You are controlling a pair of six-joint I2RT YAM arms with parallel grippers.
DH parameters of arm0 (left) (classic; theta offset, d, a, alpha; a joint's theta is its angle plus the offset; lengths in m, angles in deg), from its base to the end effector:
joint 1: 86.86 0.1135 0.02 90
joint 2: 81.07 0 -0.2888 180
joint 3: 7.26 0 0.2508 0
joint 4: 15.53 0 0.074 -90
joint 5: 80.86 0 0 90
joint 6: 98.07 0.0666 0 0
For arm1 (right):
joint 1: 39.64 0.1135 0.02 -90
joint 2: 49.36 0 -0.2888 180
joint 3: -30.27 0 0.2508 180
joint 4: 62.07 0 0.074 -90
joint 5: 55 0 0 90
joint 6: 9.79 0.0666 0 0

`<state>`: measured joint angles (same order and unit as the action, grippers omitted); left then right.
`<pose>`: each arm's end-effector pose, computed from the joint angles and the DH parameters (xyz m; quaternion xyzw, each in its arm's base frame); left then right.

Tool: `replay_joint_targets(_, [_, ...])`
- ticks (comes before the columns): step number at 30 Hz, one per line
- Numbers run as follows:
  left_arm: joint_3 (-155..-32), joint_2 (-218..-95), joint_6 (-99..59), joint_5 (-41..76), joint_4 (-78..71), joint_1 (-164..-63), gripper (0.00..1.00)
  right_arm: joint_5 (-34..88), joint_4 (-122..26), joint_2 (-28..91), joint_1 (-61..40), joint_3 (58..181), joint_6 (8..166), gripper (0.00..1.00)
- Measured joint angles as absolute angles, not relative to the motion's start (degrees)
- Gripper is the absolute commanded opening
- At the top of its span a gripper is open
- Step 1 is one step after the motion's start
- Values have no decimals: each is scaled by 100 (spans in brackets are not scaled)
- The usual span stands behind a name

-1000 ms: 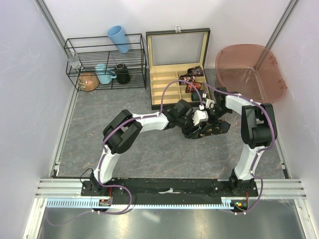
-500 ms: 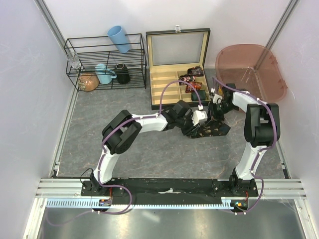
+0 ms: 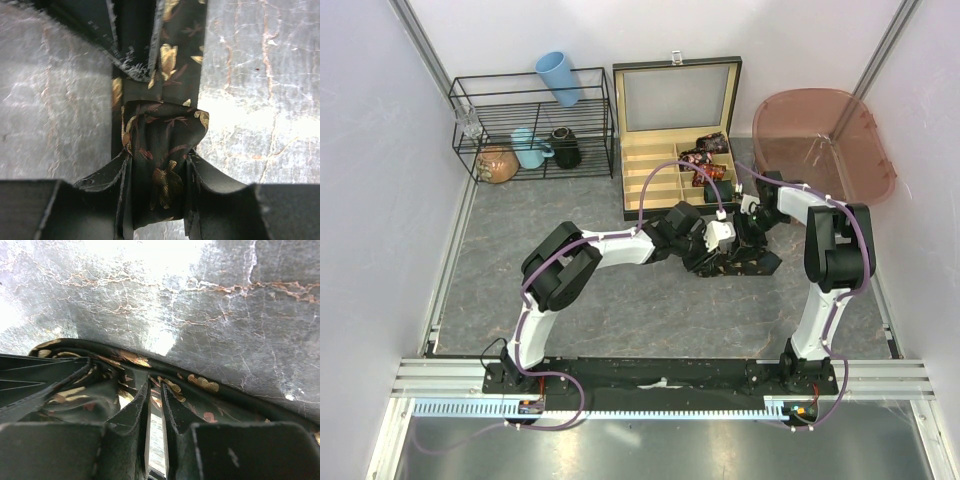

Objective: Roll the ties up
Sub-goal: Roll the tie at the center of the board.

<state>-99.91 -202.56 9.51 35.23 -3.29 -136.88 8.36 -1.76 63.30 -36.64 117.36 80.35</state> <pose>0.2933 -0.3954 0.1509 0.5710 0.6849 -0.3100 0.3299 0.3650 0.0490 0.1386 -0.0325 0.9720 0.2311 0.0287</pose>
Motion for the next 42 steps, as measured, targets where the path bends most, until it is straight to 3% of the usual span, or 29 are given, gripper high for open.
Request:
replay_joint_targets(9, [-9978,-20214,884,3298,-288,-13699,3,847,-66,6387,-3648,11830,7933,22])
replay_joint_targets(12, [-9986,-20216,962,3252,-222,-13717,5,769,-29,6394,-3646,11859,7845,28])
replay_joint_targets(17, [-10067,-20219,1107,3208,-3,-13723,7,299,144,6383,-3670,11889,7677,48])
replay_joint_targets(21, [-10091,-20219,1172,3208,69,-13723,7,-333,321,6280,-3725,11883,7686,54])
replay_joint_targets(31, [-10168,-20240,1251,3212,189,-13723,8,-1231,308,6197,-3747,11730,7747,55])
replay_joint_targets(35, [-10196,-20254,1266,3212,239,-13723,8,-1297,137,6398,-3672,11680,7849,47])
replay_joint_targets(37, [-10205,-20264,1277,3219,268,-13719,8,-1389,71,6453,-3664,11649,7906,38])
replay_joint_targets(41, [-10216,-20273,1297,3221,287,-13719,12,-1579,56,6485,-3666,11638,8000,0])
replay_joint_targets(42, [-10216,-20275,1301,3221,296,-13719,14,-1588,56,6485,-3666,11638,8002,0])
